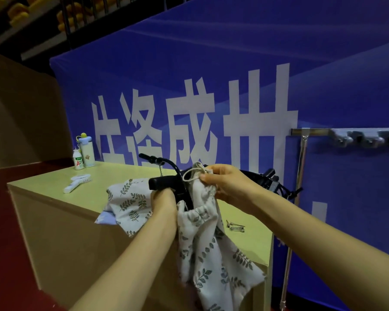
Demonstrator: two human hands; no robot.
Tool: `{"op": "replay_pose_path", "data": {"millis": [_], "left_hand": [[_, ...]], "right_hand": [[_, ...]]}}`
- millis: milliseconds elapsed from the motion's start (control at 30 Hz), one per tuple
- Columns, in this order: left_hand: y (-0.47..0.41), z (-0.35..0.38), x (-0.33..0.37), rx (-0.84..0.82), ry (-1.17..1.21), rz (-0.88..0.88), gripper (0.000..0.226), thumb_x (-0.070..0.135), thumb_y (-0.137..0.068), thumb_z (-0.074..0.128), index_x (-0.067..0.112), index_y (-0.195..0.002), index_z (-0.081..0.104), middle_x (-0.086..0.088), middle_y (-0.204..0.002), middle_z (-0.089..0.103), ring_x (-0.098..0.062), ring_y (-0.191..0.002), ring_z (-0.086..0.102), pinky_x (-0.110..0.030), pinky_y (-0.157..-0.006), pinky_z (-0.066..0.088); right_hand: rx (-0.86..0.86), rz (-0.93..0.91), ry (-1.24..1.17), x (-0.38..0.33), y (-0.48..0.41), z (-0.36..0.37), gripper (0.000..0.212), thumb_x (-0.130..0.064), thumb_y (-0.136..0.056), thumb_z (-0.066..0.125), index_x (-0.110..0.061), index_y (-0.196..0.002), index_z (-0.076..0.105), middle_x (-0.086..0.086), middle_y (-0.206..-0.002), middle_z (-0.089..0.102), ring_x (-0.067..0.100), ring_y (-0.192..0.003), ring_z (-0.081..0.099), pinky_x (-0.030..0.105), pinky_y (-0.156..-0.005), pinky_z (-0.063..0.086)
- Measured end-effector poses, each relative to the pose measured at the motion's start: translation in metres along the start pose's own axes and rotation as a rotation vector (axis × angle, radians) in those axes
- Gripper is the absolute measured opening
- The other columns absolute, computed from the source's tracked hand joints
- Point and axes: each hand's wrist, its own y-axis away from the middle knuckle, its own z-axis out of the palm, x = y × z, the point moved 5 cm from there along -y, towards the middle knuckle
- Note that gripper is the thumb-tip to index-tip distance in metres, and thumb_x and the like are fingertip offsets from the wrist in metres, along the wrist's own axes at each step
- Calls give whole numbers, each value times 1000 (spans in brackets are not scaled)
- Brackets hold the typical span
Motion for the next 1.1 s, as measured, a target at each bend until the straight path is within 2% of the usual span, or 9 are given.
{"op": "replay_pose_path", "data": {"millis": [67, 167, 333, 500, 667, 767, 867, 967, 1100], "left_hand": [[1, 7, -6, -62, 32, -37, 18, 8, -100, 38, 15, -102, 55, 0, -77, 45, -9, -60, 39, -19, -53, 36], [8, 19, -9, -79, 32, -92, 31, 5, -99, 36, 14, -69, 42, -1, -69, 41, -12, -59, 40, -23, -64, 42], [15, 38, -17, -33, 40, -112, 38, 4, -98, 31, 7, -60, 36, -9, -60, 34, -19, -51, 33, -26, -50, 30], [36, 65, -21, -122, 5, -110, 37, 3, -97, 36, 7, -60, 36, -8, -60, 36, -19, -51, 35, -26, -49, 31], [81, 97, -28, -234, 38, -120, 30, 6, -96, 39, 9, -66, 46, -8, -66, 47, -19, -55, 44, -28, -50, 38], [103, 120, -37, -299, 86, -148, 32, 13, -98, 38, 10, -67, 44, -8, -68, 46, -18, -57, 43, -31, -59, 41], [123, 140, -53, -331, 65, -141, 32, 14, -97, 41, 13, -66, 47, -11, -73, 47, -20, -57, 41, -32, -66, 42], [141, 162, -70, -382, 42, -153, 34, 14, -95, 45, 12, -62, 46, -9, -60, 38, -19, -50, 33, -22, -46, 38], [139, 185, -96, -486, 12, -200, 26, 27, -92, 56, 13, -69, 54, -7, -64, 46, -19, -53, 40, -26, -52, 39]], "right_hand": [[50, 8, 9, 1, 2, -5, 7, -5, -91, 56, -5, -96, 60, 13, -88, 59, 17, -72, 56, 27, -68, 46], [113, 13, 89, 3, 6, -12, 20, -14, -90, 61, -1, -105, 61, 13, -88, 61, 21, -78, 57, 28, -68, 44], [216, 18, 152, 1, 20, -27, 24, -22, -87, 65, -3, -101, 62, 11, -85, 63, 20, -79, 61, 29, -70, 50], [350, -7, 312, -8, 40, -54, 15, -21, -86, 64, -12, -80, 54, 1, -62, 54, 10, -53, 50, 17, -44, 38], [483, -43, 383, -27, 78, -91, 43, -42, -81, 67, -17, -57, 41, 3, -50, 36, 14, -45, 36, 23, -45, 32], [553, 18, 336, -38, 108, -116, 51, -58, -80, 61, -8, -69, 58, 18, -55, 44, 24, -47, 48, 21, -50, 42], [645, 5, 265, -55, 131, -150, 37, -51, -86, 58, -16, -78, 61, 4, -56, 29, 14, -44, 27, 16, -41, 27], [710, 36, 163, -62, 149, -183, 41, -53, -83, 61, -21, -63, 48, -1, -55, 23, 11, -41, 22, 19, -42, 23], [743, 168, 118, -59, 164, -218, 39, -37, -83, 70, -15, -63, 46, -2, -49, 39, 6, -29, 46, 15, -36, 42]]}}
